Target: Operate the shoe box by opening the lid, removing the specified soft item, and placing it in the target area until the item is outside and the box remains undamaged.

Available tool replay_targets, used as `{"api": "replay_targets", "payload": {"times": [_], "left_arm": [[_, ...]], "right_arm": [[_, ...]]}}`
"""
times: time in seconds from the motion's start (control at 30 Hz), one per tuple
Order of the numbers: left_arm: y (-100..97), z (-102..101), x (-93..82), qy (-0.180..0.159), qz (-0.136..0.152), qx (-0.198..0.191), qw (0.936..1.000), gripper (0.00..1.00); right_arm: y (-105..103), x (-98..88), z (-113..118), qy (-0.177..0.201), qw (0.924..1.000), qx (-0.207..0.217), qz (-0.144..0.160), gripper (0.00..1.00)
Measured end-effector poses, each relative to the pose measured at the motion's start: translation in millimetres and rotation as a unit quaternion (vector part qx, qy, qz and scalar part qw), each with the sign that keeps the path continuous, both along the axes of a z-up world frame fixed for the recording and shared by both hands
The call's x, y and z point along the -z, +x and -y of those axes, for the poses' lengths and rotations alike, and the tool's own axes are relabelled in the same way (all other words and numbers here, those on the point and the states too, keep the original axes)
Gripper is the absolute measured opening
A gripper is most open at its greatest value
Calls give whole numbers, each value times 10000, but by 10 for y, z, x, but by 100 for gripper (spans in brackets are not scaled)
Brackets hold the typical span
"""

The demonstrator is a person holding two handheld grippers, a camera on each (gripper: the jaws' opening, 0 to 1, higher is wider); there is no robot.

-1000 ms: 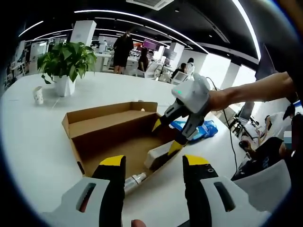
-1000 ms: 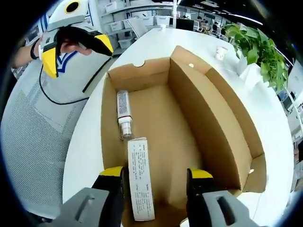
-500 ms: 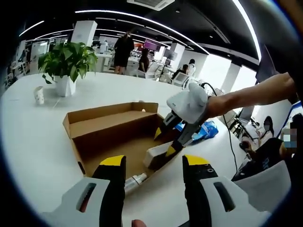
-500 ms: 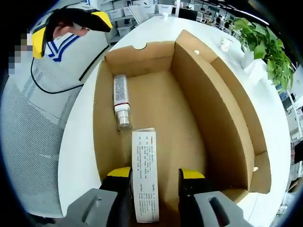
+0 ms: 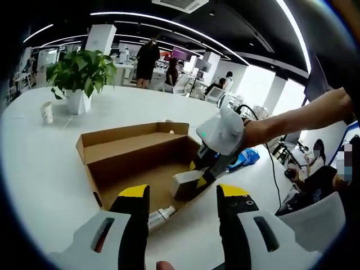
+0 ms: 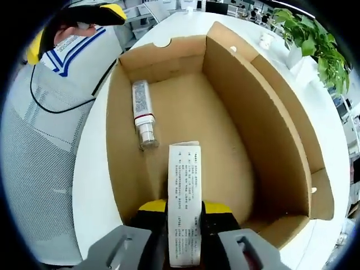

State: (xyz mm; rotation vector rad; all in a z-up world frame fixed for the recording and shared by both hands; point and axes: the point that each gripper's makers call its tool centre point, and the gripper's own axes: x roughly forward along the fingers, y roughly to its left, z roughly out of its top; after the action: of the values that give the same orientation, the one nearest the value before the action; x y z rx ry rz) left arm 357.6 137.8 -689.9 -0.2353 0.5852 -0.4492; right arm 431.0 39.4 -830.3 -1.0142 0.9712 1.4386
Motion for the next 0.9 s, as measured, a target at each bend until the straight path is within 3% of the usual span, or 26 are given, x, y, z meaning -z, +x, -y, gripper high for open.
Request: {"api": "replay_targets", "payload": {"times": [0.23,0.53,0.9], "left_arm": [[-1,0,20,12,-20,15,10000,49],[-1,-10,63,39,-70,29,10000,49],[5,2,107,67,-105,86,9999,49]], "right_arm": [[75,-79,-25,208,9993,319,-68,17],[44,-297,-66,405,9987,321,22,17],[223,-551,-112,643,9971,355,188,17]]}}
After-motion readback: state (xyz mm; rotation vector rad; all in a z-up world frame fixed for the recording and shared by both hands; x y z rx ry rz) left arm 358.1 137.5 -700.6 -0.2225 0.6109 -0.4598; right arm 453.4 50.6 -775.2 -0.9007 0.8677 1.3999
